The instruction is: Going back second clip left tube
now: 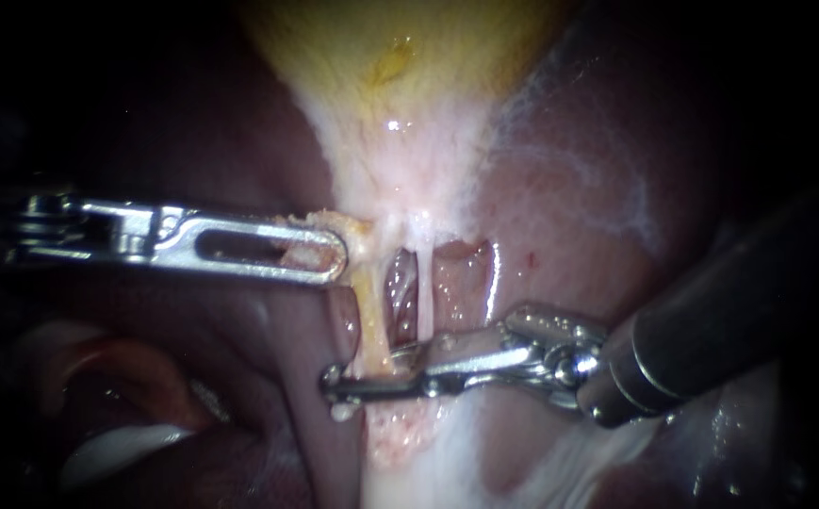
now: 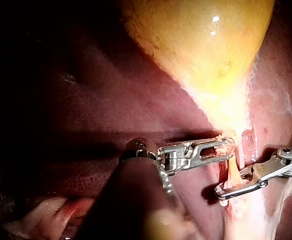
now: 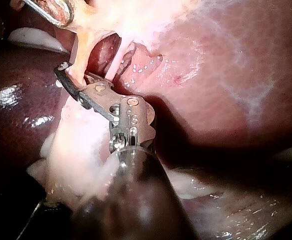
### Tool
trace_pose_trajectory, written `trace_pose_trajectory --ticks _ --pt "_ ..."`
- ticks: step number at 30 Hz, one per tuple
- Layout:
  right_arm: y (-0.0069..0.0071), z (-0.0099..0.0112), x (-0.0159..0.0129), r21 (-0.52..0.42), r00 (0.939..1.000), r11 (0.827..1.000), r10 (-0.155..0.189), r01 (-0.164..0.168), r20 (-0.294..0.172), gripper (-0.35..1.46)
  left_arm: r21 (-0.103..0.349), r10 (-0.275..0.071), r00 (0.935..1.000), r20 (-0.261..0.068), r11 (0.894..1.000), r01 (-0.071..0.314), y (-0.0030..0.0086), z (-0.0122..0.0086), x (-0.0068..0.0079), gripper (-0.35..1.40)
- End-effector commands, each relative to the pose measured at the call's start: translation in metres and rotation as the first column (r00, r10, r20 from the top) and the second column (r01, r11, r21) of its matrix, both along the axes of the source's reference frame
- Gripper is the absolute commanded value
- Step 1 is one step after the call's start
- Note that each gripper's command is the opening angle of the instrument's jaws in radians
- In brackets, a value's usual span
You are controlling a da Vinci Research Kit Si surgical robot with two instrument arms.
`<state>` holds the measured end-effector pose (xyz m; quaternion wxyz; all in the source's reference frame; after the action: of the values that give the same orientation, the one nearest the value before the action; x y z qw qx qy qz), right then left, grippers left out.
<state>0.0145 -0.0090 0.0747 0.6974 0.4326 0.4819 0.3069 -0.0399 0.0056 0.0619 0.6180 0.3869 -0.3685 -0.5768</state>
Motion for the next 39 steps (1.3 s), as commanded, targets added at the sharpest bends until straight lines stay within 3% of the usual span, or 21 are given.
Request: trace_pose_trajectory --ticks 1,3,6,9,13,14,19,28,39 --pt "0.0000 0.0000 0.0001 0.000 1.0000 1.000 0.001 -0.001 0.000 -0.35 0.000 0.000 1.0000 0.000 1.000 0.000 0.0000 0.0000 0.0000 -0.35" --pt "0.0000 0.0000 0.0003 -0.016 1.0000 1.000 0.000 0.000 -0.008 -0.35 0.000 0.000 1.0000 0.000 1.000 0.000 0.0000 0.0000 0.0000 -0.35" --pt "-0.0002 -0.0002 0.0004 -0.080 0.9989 0.997 -0.004 0.000 -0.046 0.08 0.000 0.000 1.0000 0.000 1.000 0.000 0.0000 0.0000 0.0000 -0.35" --pt "-0.0002 -0.0004 0.0008 -0.131 0.9982 0.991 -0.005 -0.002 -0.059 0.34 0.000 0.000 1.0000 0.000 1.000 0.000 0.0000 0.0000 0.0000 -0.35" --pt "-0.0001 -0.0004 0.0014 -0.257 0.9981 0.966 0.016 -0.031 -0.060 0.49 0.000 0.000 1.0000 0.000 1.000 0.000 0.0000 0.0000 0.0000 -0.35" --pt "0.0000 -0.0003 0.0014 -0.273 0.9981 0.961 0.026 -0.040 -0.055 0.49 0.000 0.000 1.0000 0.000 1.000 0.000 0.0000 0.0000 0.0000 -0.35" --pt "0.0001 -0.0002 0.0009 -0.348 0.9975 0.937 0.011 -0.034 -0.070 0.50 0.000 0.000 1.0000 0.000 1.000 0.000 0.0000 0.0000 0.0001 -0.35" --pt "0.0009 -0.0003 -0.0015 -0.412 0.9968 0.911 0.000 -0.033 -0.080 0.50 0.000 0.001 1.0000 0.000 1.000 -0.001 0.0000 0.0000 0.0002 -0.35" --pt "0.0046 -0.0050 -0.0092 -0.591 0.9935 0.806 -0.042 -0.029 -0.106 0.50 0.000 0.001 1.0000 0.001 1.000 -0.001 -0.0001 0.0000 0.0002 -0.35"
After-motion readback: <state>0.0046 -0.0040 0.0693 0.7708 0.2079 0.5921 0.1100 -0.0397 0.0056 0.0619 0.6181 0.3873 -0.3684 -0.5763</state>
